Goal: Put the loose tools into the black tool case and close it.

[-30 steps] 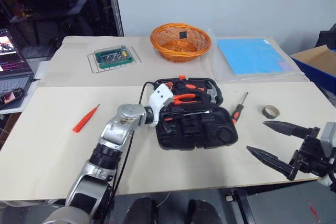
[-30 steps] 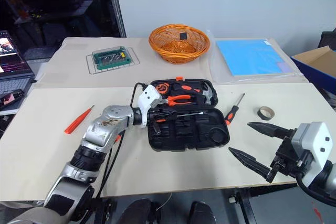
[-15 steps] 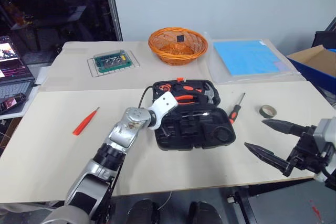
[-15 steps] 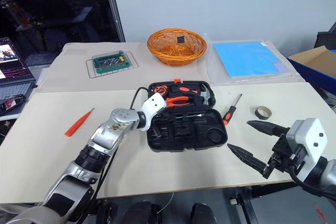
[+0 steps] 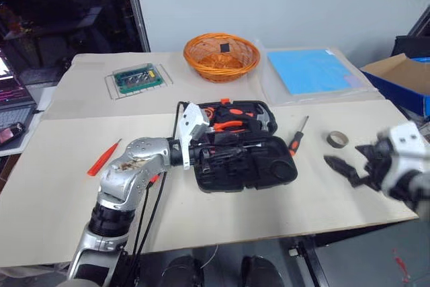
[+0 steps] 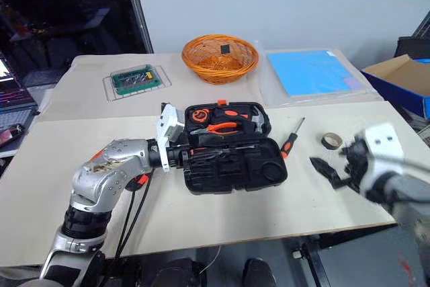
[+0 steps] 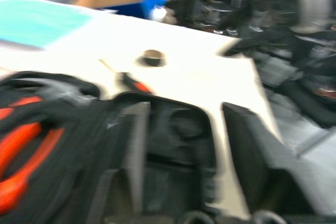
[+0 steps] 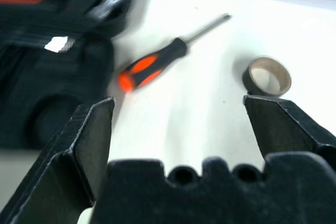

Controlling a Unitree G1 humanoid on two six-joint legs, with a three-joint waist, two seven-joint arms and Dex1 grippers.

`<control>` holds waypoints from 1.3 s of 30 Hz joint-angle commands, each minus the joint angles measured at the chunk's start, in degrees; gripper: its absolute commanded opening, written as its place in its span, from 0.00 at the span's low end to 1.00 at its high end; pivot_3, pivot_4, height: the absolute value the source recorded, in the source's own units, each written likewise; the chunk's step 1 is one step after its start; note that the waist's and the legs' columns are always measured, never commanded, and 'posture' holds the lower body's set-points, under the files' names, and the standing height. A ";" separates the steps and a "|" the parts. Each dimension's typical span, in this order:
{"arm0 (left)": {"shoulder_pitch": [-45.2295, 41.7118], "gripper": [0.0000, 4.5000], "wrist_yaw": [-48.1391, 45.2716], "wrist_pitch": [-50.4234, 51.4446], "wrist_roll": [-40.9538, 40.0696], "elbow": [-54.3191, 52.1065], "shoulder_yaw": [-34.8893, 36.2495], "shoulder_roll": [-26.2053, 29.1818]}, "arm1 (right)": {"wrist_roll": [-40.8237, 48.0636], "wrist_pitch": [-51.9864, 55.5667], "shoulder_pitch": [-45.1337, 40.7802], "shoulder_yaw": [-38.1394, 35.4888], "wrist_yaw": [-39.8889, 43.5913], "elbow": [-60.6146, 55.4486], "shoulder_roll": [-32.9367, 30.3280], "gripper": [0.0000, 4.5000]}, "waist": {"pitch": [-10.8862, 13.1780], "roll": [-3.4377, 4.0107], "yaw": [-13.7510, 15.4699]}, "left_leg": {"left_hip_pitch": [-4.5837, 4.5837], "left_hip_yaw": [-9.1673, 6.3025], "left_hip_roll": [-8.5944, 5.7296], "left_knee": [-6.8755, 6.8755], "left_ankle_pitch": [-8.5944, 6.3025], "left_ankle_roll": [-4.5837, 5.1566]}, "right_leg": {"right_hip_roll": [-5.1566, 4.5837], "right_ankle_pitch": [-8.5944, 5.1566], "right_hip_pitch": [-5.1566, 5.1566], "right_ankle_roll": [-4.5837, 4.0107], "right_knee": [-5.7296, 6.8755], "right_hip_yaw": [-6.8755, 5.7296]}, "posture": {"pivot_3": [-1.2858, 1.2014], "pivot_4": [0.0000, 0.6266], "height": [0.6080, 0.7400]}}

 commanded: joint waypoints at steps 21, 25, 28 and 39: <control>8.04 0.82 0.43 -2.88 -5.71 -9.94 3.72 9.29 | -17.44 -2.87 -27.73 18.04 -1.44 40.49 10.99 0.77 | 0.04 0.24 -1.20 | -0.08 0.13 -0.16 -0.41 0.15 -0.17 | 0.02 -0.06 -0.02 0.35 -0.10 -0.11 | 0.52 0.24 1.00; 7.84 0.82 -0.48 -3.90 -5.83 -9.49 3.44 10.29 | -19.56 -3.38 -26.60 20.67 1.04 40.33 8.95 0.44 | 0.04 0.24 -1.22 | -0.03 0.14 -0.15 -0.41 0.16 -0.18 | 0.02 -0.07 -0.01 0.32 -0.08 -0.08 | 0.52 0.24 1.00; 7.09 0.82 -0.73 -4.63 -5.99 -8.89 2.88 10.24 | -20.81 -3.87 -24.78 20.47 2.26 38.79 6.16 0.24 | 0.04 0.24 -0.97 | -0.04 0.13 -0.16 -0.41 0.16 -0.18 | 0.01 -0.07 0.00 0.31 -0.09 -0.09 | 0.52 0.24 1.00; 11.89 0.82 -2.98 -8.86 -10.09 -6.65 8.03 9.43 | -20.47 -30.77 -11.14 18.83 26.71 15.65 -10.58 0.23 | 0.15 0.38 -1.30 | -0.04 0.19 -0.13 -0.47 0.18 -0.23 | 0.03 -0.09 -0.07 0.35 -0.15 -0.02 | 0.52 0.24 1.00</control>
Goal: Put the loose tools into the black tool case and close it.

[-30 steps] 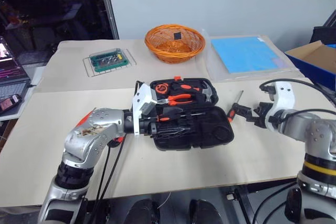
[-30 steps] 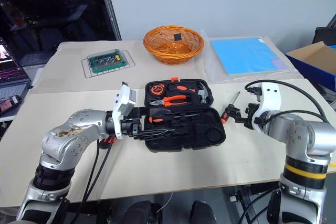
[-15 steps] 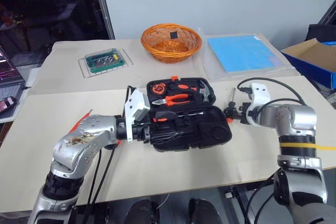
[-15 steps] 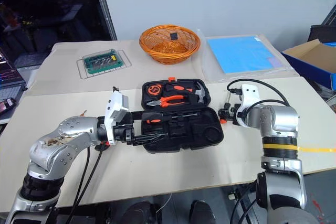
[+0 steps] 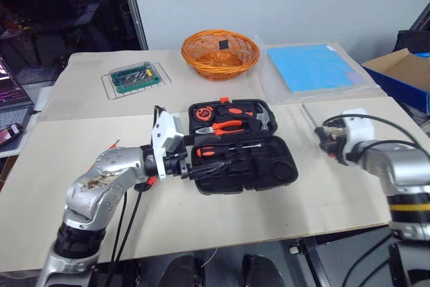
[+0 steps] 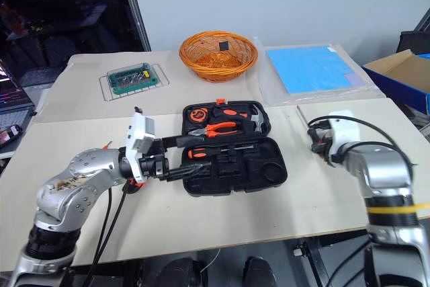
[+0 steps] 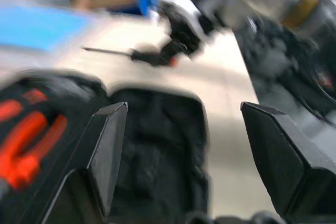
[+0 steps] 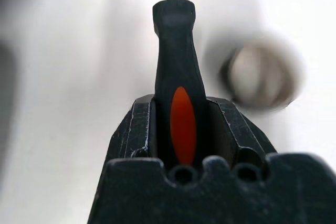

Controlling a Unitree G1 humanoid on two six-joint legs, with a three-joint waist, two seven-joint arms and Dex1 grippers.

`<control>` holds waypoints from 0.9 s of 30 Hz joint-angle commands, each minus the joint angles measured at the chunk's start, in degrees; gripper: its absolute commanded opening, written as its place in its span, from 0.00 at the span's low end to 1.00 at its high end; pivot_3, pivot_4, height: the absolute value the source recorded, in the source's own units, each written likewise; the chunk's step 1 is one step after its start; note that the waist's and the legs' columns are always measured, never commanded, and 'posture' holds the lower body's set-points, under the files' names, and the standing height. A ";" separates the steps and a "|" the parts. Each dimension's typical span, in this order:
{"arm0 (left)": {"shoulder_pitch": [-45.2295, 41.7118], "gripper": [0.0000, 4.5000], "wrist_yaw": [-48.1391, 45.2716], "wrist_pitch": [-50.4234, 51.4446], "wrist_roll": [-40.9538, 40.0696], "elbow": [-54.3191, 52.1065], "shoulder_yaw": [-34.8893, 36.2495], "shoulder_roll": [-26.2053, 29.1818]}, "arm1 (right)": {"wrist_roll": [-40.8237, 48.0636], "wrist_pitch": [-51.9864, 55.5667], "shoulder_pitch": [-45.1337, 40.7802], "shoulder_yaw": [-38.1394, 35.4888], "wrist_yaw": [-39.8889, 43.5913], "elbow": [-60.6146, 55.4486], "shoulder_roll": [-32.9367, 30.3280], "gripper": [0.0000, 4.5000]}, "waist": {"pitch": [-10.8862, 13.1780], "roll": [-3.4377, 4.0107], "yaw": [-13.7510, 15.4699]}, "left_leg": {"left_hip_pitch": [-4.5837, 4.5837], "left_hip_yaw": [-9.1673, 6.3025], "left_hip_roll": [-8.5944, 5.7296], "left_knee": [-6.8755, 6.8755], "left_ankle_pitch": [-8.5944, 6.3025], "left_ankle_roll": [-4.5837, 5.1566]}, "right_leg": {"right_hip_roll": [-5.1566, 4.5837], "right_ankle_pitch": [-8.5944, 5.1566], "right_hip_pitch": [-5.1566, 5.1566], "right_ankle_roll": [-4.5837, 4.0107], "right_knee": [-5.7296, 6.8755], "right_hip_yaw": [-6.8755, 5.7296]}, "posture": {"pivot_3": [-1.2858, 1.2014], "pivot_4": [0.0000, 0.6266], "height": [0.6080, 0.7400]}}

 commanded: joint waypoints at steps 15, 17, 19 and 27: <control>17.45 0.82 -12.96 -3.21 -7.58 -4.48 13.85 15.43 | -21.00 -62.57 -17.95 28.11 43.43 24.91 -1.47 0.23 | 0.28 -0.08 -0.26 | 0.32 0.05 0.08 0.00 -0.04 -0.08 | -0.04 -0.02 0.05 -0.22 0.10 0.12 | 0.52 0.24 1.00; 19.13 0.82 -12.68 -3.54 -7.52 -4.90 15.17 15.92 | -22.43 -66.46 -19.07 29.26 45.70 28.84 -0.30 0.23 | 0.28 -0.08 0.00 | 0.31 0.06 0.08 0.00 -0.04 -0.08 | -0.04 -0.05 0.06 -0.22 0.08 0.12 | 0.52 0.24 1.00; 20.32 0.82 -11.97 -3.53 -7.81 -5.73 16.09 16.00 | -25.35 -70.64 -21.30 30.49 45.29 34.53 0.93 0.23 | 0.28 -0.08 -0.04 | 0.31 0.06 0.08 -0.01 -0.04 -0.09 | -0.05 -0.07 0.07 -0.21 0.05 0.10 | 0.52 0.24 1.00; 22.62 0.82 -9.83 -3.01 -8.68 -8.38 17.57 15.86 | -29.91 -76.51 -26.51 31.51 47.07 48.67 4.71 0.23 | 0.28 -0.08 -0.34 | 0.35 0.08 0.09 -0.02 -0.18 -0.39 | -0.04 -0.09 0.12 -0.24 0.08 0.07 | 0.52 0.24 1.00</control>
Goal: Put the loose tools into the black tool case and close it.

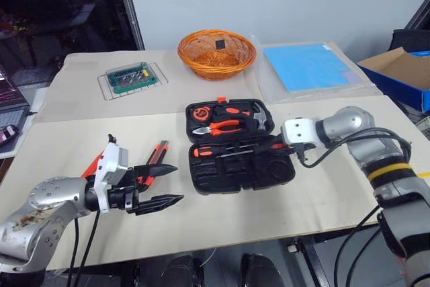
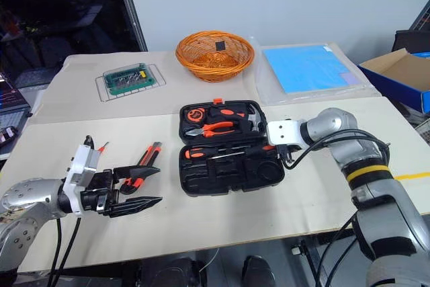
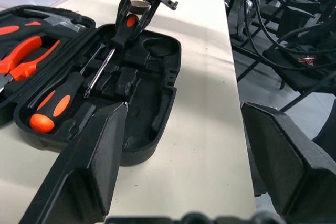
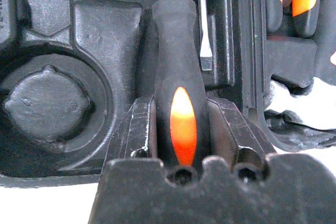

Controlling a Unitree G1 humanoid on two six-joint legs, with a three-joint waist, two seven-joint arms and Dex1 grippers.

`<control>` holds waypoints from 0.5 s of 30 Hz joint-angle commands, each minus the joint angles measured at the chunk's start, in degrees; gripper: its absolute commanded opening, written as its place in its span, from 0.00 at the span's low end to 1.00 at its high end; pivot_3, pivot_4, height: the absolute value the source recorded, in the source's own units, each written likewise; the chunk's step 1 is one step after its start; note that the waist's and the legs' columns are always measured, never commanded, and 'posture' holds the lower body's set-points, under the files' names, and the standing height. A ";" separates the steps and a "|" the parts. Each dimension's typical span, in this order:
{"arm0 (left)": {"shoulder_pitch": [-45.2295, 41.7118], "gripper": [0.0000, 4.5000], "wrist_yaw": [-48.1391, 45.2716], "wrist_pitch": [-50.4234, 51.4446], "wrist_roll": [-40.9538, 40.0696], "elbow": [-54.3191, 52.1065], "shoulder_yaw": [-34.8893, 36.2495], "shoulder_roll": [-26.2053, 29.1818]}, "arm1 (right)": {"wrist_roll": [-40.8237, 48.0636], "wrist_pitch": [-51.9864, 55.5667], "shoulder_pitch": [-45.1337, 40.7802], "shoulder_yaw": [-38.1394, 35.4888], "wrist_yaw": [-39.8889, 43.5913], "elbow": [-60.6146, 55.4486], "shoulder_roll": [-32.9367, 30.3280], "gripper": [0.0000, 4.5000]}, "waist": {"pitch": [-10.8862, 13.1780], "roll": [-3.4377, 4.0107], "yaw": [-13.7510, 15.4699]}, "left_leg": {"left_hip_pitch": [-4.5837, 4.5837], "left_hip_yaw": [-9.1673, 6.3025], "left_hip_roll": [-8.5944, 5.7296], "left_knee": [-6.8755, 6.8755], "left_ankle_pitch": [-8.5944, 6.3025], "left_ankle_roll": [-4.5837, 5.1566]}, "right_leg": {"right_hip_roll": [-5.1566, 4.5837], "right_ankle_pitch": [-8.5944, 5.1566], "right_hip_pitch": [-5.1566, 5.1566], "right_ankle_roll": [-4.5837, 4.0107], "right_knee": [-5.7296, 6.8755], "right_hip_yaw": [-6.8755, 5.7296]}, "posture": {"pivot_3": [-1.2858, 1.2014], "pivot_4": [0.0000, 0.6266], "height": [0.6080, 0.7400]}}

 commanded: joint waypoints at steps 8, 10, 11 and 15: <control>1.18 0.82 2.05 -0.89 -1.78 -2.67 2.10 0.77 | 1.45 0.96 -1.55 -1.58 5.81 4.47 3.09 0.59 | 0.00 0.00 0.07 | 0.15 -0.03 0.01 0.00 -0.10 -0.21 | 0.00 0.01 0.08 -0.04 0.06 -0.01 | 0.52 0.24 1.00; 1.05 0.82 2.18 -1.05 -1.66 -2.50 1.82 0.73 | 2.82 1.65 -0.90 -2.86 6.65 2.83 3.34 0.74 | 0.00 0.00 0.04 | 0.15 -0.04 0.01 -0.02 -0.10 -0.22 | 0.00 0.00 0.07 -0.07 0.08 -0.01 | 0.52 0.24 1.00; 0.67 0.82 2.31 -1.12 -1.54 -2.25 1.50 0.63 | 4.86 3.17 -0.34 -4.27 7.60 1.11 3.30 0.74 | 0.00 0.00 0.08 | 0.15 -0.04 0.01 -0.02 -0.09 -0.23 | 0.00 -0.01 0.06 -0.07 0.09 -0.01 | 0.52 0.24 1.00; -0.66 0.82 2.53 -1.33 -1.19 -1.27 0.51 0.34 | 12.97 13.85 2.10 -9.12 11.25 -7.97 2.45 0.74 | 0.01 0.01 0.24 | 0.03 -0.05 0.01 -0.03 -0.04 -0.14 | 0.00 -0.02 0.02 -0.07 0.07 -0.06 | 0.52 0.24 1.00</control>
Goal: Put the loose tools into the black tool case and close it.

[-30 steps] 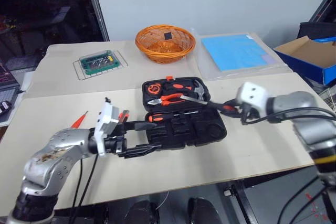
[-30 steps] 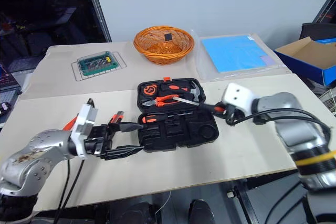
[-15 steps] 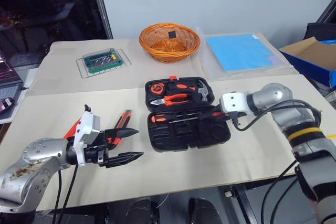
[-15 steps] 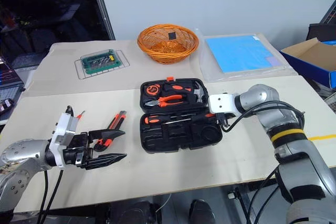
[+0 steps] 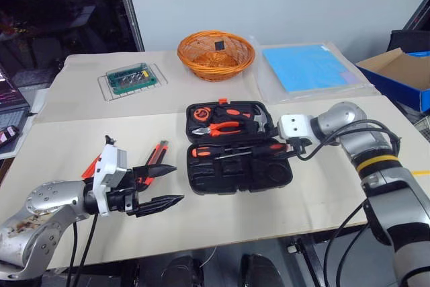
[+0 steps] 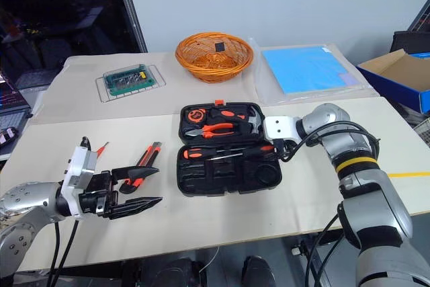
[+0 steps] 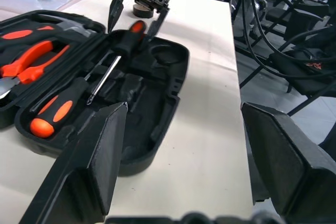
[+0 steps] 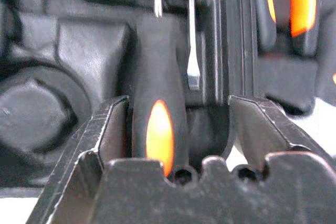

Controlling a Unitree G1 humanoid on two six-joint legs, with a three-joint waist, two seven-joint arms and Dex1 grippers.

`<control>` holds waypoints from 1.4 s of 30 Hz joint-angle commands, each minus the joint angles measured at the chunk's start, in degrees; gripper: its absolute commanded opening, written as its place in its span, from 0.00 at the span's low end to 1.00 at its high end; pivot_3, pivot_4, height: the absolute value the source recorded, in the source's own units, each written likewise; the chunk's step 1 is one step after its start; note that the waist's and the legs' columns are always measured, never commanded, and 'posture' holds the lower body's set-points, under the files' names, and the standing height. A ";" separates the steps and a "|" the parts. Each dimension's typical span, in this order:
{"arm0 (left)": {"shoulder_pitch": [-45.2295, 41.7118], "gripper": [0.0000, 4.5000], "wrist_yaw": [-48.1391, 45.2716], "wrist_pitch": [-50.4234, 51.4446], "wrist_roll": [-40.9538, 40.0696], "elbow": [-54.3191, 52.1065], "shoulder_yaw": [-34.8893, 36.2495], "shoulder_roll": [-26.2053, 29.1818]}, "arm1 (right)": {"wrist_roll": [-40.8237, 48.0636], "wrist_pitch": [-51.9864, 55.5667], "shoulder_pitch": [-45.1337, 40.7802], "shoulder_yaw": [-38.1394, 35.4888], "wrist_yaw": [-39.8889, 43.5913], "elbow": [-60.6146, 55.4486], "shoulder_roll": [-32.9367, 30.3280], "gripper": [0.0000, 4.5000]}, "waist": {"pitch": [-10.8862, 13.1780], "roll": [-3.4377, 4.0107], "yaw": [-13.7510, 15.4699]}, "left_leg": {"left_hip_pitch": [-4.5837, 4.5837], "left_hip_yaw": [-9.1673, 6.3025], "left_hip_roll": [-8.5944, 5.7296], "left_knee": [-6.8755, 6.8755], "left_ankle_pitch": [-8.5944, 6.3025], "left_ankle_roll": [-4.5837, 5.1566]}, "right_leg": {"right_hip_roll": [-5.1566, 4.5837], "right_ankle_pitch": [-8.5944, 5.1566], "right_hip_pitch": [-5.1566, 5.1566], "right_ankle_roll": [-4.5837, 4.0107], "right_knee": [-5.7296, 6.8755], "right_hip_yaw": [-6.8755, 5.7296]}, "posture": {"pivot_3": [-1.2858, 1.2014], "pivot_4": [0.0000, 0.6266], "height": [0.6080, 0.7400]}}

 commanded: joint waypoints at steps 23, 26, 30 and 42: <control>-3.51 0.82 -0.70 -2.50 1.25 2.02 -2.91 -0.30 | 0.11 17.53 3.48 -2.56 -2.81 -13.72 -1.14 0.42 | 0.02 0.02 -0.05 | -0.04 0.01 0.00 -0.01 0.01 0.05 | 0.00 0.00 -0.07 0.00 -0.01 -0.04 | 0.52 0.24 1.00; -2.89 0.82 -0.60 -2.64 1.28 1.71 -2.78 -0.40 | 0.77 18.68 3.07 -3.00 -2.80 -14.33 -0.44 0.23 | 0.02 0.02 -0.10 | -0.03 0.01 0.01 -0.01 0.01 0.05 | 0.00 0.00 -0.06 0.00 -0.01 -0.03 | 0.52 0.24 1.00; -2.45 0.82 -0.51 -2.78 1.32 1.53 -2.74 -0.45 | 1.06 20.17 3.51 -2.74 -2.79 -15.60 0.35 0.22 | 0.02 0.03 -0.13 | -0.04 0.00 0.01 -0.01 0.00 0.02 | 0.00 0.00 -0.08 -0.01 -0.01 -0.03 | 0.52 0.24 1.00; -2.42 0.82 -1.22 -3.33 1.77 2.11 -3.04 -0.14 | -0.97 18.91 5.89 -0.79 -2.90 -15.93 0.17 0.22 | 0.02 0.03 -0.10 | -0.04 0.01 0.00 -0.01 -0.08 -0.12 | 0.00 0.00 -0.07 -0.01 -0.01 -0.03 | 0.52 0.24 1.00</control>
